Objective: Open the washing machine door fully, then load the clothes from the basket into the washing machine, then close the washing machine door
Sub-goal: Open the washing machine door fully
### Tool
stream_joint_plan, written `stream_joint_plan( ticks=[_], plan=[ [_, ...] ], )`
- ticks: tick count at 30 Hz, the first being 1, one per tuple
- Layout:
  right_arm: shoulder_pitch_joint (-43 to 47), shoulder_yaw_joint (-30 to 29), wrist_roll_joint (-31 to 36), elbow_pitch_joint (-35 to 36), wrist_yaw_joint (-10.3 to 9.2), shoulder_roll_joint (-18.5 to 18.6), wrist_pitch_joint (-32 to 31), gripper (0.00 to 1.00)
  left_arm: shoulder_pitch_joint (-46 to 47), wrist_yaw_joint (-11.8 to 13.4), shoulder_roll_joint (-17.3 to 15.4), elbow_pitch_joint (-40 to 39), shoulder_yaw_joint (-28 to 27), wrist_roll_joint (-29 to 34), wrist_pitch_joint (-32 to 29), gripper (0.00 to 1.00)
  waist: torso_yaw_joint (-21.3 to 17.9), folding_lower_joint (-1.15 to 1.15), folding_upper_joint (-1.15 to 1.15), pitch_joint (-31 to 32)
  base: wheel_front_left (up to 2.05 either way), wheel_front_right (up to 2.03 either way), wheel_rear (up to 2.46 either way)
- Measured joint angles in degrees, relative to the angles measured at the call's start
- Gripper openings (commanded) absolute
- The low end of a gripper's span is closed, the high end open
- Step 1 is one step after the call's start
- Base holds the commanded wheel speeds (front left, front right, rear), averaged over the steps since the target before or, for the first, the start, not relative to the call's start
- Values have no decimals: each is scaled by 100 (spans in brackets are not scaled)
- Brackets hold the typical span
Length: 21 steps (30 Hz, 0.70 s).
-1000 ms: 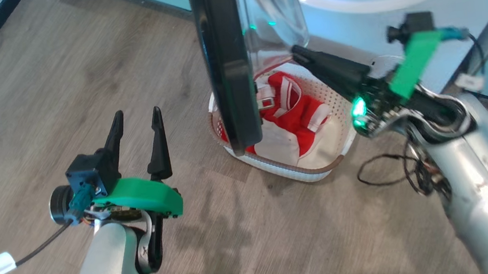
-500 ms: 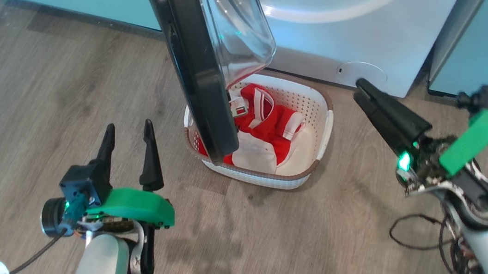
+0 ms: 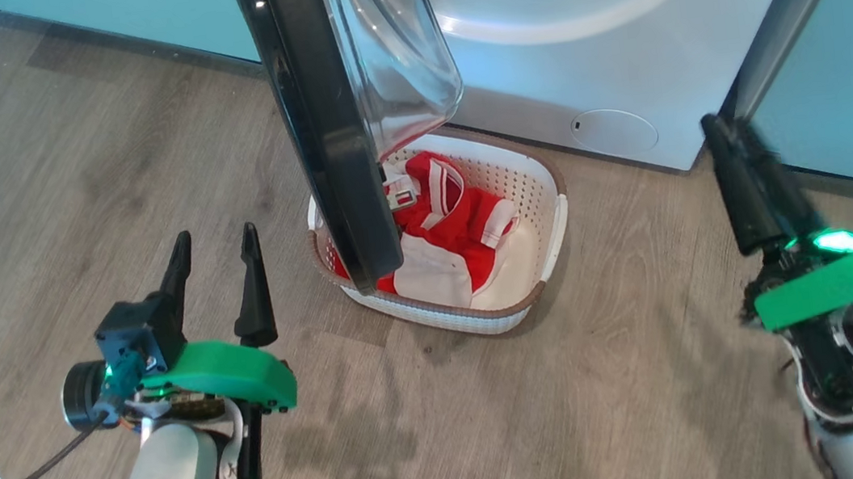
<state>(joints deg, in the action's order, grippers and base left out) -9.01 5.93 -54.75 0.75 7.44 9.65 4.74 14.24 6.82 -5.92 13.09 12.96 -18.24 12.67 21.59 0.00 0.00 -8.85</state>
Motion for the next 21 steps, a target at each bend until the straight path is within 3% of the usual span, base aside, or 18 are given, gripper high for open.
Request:
stream_joint_plan(
  ticks=[4, 10, 15, 21],
  plan=[
    [-365, -48, 1569, -241, 0, 60, 644, 100, -2, 45, -7, -42, 2, -1, 0, 100, 40, 0, 0, 25, 0, 0, 0],
    [-560, -338, 3452, -505, 3, -78, 894, 100, -16, 48, -23, -64, 8, -7, 0, 100, 97, 0, 0, 84, 0, 0, 0],
    [-481, -421, 4152, -859, 4, -283, 915, 100, -41, 52, -35, -69, 15, -55, -1, 100, 127, 0, 0, 144, 0, 0, 0],
    [-193, -509, 4268, -1329, 4, -454, 923, 100, -49, 94, -79, -71, 32, -59, -8, 100, 124, 0, 0, 218, 0, 0, 0]
  ],
)
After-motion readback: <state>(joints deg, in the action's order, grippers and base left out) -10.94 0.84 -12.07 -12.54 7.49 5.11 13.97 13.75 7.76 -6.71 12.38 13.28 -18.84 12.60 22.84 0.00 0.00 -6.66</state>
